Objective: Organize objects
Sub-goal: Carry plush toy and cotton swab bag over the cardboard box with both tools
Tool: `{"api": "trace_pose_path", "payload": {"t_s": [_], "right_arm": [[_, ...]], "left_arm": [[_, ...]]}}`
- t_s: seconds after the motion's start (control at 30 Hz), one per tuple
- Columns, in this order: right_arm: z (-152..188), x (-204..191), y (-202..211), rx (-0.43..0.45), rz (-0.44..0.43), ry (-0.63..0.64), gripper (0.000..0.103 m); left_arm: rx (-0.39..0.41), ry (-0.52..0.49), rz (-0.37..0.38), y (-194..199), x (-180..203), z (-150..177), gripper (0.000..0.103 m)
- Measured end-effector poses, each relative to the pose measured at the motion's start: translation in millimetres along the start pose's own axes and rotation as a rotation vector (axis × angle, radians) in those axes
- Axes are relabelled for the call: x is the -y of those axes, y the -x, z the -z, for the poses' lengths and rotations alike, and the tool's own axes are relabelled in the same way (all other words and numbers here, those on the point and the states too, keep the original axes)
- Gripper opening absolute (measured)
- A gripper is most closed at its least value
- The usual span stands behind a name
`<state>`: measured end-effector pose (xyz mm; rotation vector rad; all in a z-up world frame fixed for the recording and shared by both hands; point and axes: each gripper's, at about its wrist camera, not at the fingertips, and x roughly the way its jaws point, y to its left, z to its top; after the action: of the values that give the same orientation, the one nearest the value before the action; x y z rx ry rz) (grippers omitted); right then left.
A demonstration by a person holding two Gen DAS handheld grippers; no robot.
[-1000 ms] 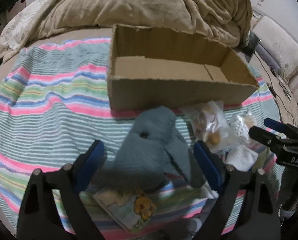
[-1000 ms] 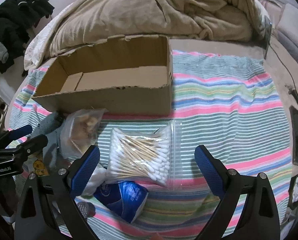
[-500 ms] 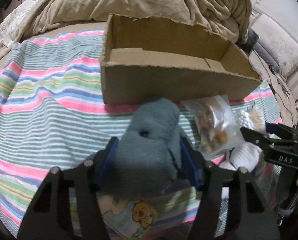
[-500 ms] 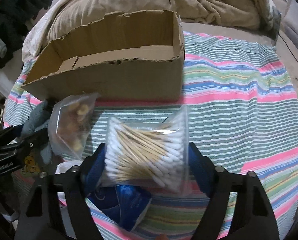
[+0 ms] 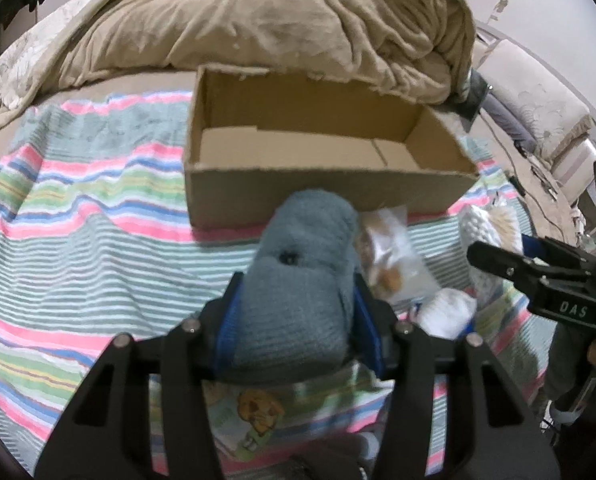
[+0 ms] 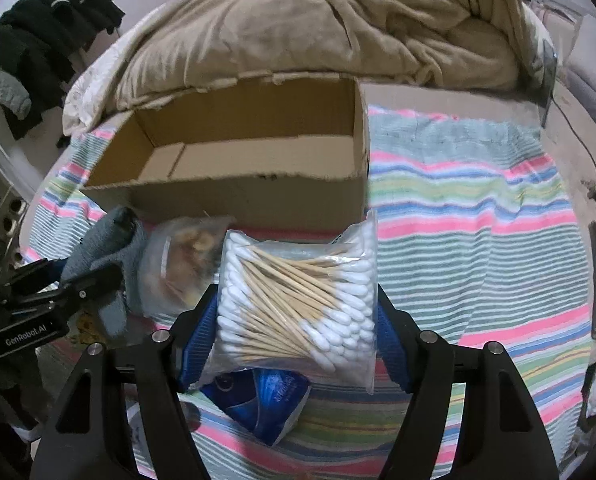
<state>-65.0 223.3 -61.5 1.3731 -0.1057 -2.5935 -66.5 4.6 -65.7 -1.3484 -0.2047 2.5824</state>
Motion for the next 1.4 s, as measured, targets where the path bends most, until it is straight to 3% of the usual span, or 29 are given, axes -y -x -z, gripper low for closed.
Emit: {"api": "trace_pose_path", "payload": {"t_s": [0.47, 0.97, 1.4], "right_arm": [[-19.4, 0.3, 39.5, 0.102, -0.014, 0.01, 0.074], [-55.9, 7.1, 50.6, 0.181, -0.012, 0.009, 0.074], [-82.8, 5.0, 25.9, 0.184, -0.026, 0.026, 0.074]], "left_arm": [[0.118, -0.034, 0.021, 50.5, 14.7, -31.0, 0.052], [0.187, -0.074, 0.044, 57.8, 27.3, -71.0, 0.052], [0.15, -0.066, 0.057, 15.9, 30.2, -95.4, 0.053]]}}
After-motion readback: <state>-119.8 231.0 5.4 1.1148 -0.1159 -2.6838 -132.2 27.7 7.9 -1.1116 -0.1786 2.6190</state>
